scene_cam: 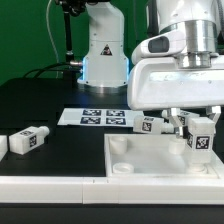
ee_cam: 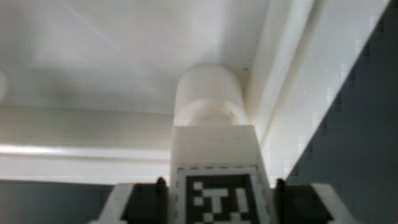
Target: Assemble one leg
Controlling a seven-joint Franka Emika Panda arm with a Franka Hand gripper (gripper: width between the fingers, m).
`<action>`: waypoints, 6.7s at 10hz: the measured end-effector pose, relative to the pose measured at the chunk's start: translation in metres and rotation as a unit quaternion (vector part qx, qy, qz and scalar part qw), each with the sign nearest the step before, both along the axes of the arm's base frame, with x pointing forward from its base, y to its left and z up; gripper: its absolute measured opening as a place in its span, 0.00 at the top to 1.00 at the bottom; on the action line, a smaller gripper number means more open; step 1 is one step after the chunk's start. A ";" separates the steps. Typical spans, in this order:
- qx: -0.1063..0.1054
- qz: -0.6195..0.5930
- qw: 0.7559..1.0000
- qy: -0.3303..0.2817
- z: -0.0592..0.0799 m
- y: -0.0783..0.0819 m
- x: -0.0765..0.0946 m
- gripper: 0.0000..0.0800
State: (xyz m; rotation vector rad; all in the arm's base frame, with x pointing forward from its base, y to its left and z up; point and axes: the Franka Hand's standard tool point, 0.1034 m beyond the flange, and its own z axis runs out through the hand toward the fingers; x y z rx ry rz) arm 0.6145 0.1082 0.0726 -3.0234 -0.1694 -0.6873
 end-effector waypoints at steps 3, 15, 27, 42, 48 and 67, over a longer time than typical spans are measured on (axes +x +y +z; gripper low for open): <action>-0.003 -0.001 1.000 -0.011 -0.007 0.003 0.000 0.64; 0.020 -0.018 0.998 0.050 -0.005 0.013 0.006 0.19; 0.049 -0.105 0.969 0.218 0.003 -0.006 0.023 0.61; 0.193 -0.624 0.733 0.189 0.001 0.003 0.024 0.49; 0.095 -0.343 0.916 0.188 -0.001 0.011 0.022 0.19; 0.201 -0.676 0.687 0.177 0.000 0.000 0.026 0.64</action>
Offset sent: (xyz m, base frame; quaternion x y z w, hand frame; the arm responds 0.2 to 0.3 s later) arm -0.0034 0.0044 -0.0171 -0.0281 0.0177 0.0105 0.9994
